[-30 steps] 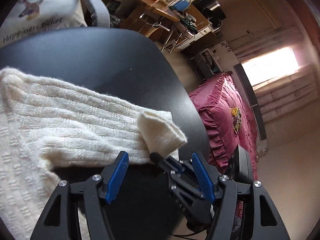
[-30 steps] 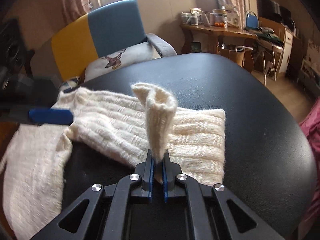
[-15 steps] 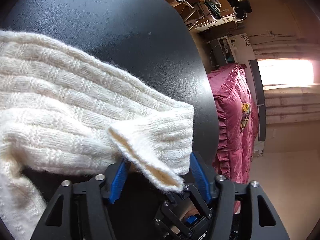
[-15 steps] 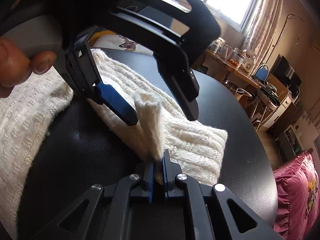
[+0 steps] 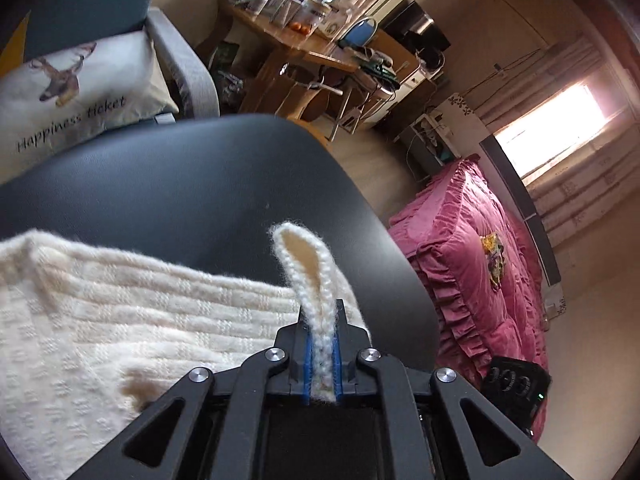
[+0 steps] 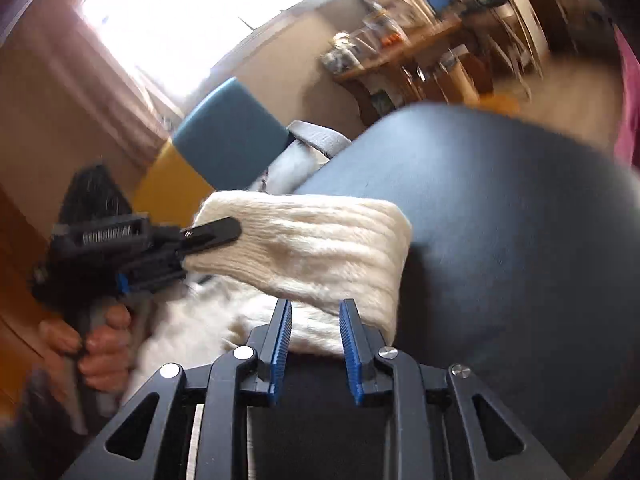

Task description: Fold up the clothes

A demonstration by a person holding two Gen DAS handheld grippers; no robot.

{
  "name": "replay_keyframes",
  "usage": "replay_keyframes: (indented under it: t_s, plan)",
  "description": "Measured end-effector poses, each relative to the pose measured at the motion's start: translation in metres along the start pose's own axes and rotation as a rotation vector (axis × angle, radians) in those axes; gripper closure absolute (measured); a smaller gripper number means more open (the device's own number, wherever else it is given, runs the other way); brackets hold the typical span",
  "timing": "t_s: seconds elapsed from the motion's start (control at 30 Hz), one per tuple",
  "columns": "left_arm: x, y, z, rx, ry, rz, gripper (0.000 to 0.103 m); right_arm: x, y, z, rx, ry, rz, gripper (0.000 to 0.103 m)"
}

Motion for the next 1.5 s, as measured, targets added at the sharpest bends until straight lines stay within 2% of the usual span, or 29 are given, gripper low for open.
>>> replay_keyframes:
  t_s: [0.1, 0.2, 0.27, 0.37, 0.53, 0.6, 0.67, 0.7, 0.9, 1.1, 1.2, 1.33, 1.5]
  plan:
    - [0.005, 0.040, 0.022, -0.071, -0.010, 0.024, 0.095, -0.027, -0.001, -0.001, 0.010, -0.252, 0.156, 0.074]
    - [0.014, 0.078, 0.039, -0.133, -0.018, 0.064, 0.095, -0.030, -0.022, -0.008, 0.073, -0.403, 0.357, 0.072]
    - [0.022, 0.098, 0.047, -0.161, -0.021, 0.096, 0.095, -0.029, -0.039, -0.023, 0.082, -0.539, 0.479, 0.066]
    - [0.029, 0.128, 0.055, -0.205, -0.030, 0.117, 0.095, -0.025, -0.068, -0.042, 0.100, -0.698, 0.560, 0.056]
    - [0.020, 0.170, 0.065, -0.289, -0.073, 0.099, 0.095, -0.014, -0.107, -0.068, 0.108, -0.848, 0.605, 0.050]
    - [0.017, 0.181, 0.067, -0.310, -0.082, 0.094, 0.095, -0.012, -0.121, -0.077, 0.099, -0.914, 0.609, 0.041]
    - [0.016, 0.193, 0.067, -0.331, -0.085, 0.089, 0.095, -0.009, -0.135, -0.081, 0.088, -0.956, 0.613, 0.028]
    - [0.018, 0.201, 0.067, -0.341, -0.082, 0.080, 0.095, -0.007, -0.142, -0.082, 0.079, -0.977, 0.612, 0.026]
    - [0.042, 0.254, 0.061, -0.430, -0.021, 0.032, 0.095, 0.008, -0.183, -0.083, 0.075, -1.022, 0.592, 0.025]
    - [0.084, 0.302, 0.046, -0.500, 0.038, 0.039, 0.095, 0.023, -0.220, -0.087, 0.069, -1.056, 0.573, 0.024]
    - [0.114, 0.320, 0.036, -0.530, 0.097, 0.049, 0.095, 0.030, -0.235, -0.084, 0.053, -1.038, 0.542, 0.024]
    - [0.159, 0.333, 0.018, -0.539, 0.167, 0.078, 0.095, 0.034, -0.229, -0.077, 0.069, -0.964, 0.492, 0.024]
    - [0.223, 0.322, -0.015, -0.493, 0.265, 0.140, 0.095, 0.045, -0.228, -0.067, 0.099, -0.826, 0.415, 0.024]
Point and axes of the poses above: each gripper's, at about its wrist camera, not at the fingertips, and y roughly against the way its jaws point, x to its left, z to its top, the point moved 1 cm from there along -y, roughly the way its jaws point, and after that the axes turned 6 degrees about y, right-handed, at the moved point
